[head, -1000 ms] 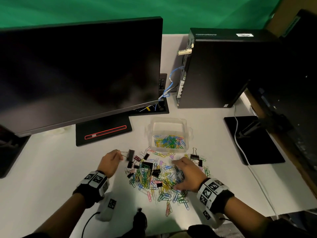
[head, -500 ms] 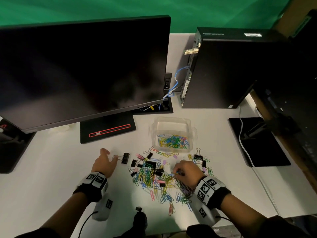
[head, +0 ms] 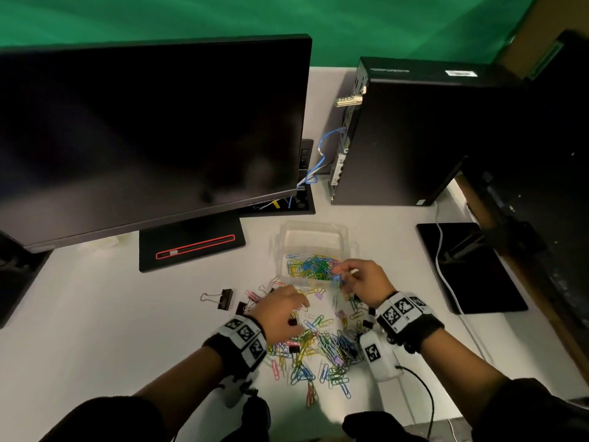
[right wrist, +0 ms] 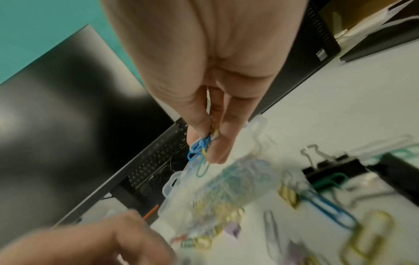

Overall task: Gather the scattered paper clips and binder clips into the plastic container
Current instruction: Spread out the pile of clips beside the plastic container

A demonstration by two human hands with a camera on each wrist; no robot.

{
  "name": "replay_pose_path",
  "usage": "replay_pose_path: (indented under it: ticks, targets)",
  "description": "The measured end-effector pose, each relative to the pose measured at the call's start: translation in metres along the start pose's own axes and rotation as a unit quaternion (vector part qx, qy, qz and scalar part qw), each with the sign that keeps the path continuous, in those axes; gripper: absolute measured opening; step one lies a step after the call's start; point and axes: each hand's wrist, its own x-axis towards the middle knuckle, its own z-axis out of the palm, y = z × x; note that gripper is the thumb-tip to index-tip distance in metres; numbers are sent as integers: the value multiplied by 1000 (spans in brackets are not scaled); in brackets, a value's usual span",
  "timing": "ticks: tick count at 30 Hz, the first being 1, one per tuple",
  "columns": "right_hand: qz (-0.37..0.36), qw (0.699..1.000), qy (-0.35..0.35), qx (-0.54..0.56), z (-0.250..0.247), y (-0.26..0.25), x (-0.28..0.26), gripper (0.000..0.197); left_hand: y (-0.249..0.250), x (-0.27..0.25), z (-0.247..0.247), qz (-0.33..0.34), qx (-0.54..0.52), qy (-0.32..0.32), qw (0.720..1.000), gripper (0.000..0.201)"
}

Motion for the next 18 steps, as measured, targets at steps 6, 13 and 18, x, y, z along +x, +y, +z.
replay_pose_path:
  ticks: [6, 13, 18]
  targets:
    - [15, 997, 43, 66, -7, -6, 36, 38, 18, 23, 27, 45, 117, -115, 985, 90]
    - [18, 999, 31, 41, 3, 4, 44, 37, 15, 21, 39, 115, 173, -108, 972, 58]
    - [-15, 1000, 12, -8, 1, -1, 16, 32, 11, 19, 45, 119, 141, -64, 981, 39]
